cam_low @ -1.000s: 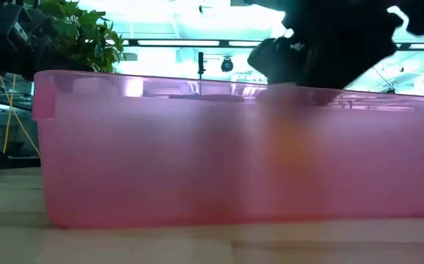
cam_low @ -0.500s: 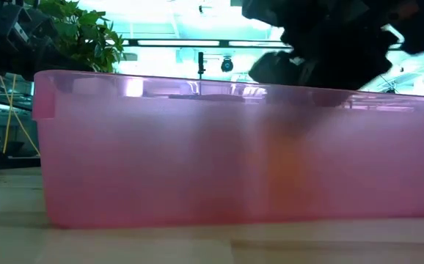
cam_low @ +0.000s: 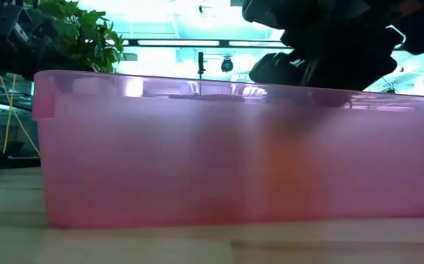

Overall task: Pick and place pill bottles into a basket
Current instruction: Put the orange pill bottle into the bin, then return to Home Position

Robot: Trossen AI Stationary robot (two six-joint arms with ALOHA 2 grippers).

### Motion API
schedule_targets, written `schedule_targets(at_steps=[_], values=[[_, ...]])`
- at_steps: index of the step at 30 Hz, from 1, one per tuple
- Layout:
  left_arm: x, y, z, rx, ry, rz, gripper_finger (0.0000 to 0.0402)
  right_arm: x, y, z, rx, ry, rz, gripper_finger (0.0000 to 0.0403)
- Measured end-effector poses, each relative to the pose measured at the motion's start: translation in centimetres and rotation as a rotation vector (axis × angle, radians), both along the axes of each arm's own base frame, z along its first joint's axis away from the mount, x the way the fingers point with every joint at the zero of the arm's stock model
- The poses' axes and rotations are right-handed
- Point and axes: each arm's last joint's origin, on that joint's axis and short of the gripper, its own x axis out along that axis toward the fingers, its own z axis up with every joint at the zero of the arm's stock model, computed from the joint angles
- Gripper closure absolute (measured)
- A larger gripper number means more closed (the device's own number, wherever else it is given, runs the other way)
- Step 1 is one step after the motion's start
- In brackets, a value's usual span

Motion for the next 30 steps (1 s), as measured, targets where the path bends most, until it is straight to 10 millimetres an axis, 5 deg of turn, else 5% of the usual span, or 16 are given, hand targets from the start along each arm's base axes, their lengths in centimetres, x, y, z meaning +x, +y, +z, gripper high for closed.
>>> schedule_targets(at_steps=[10,16,23,30], values=[[0.0,0.0,0.0,-0.005,-0.001,0.0,0.0355,-0.4,-0.2,0.3,-0.01,0.021,-0.001,0.0149],[0.0,0.0,0.0,0.019,0.004,0.009,0.0381,-1.0,-1.8,5.0,-0.04,-0.149,-0.082,0.0149],[0.0,0.1,0.0,0.02,0.003,0.032,0.0364,-0.9,-7.8,9.7,0.016,-0.418,-0.154,0.0186],[0.0,0.1,0.0,0.018,0.003,0.03,0.038,-4.9,-15.9,8.8,0.049,-0.615,-0.33,0.0279]])
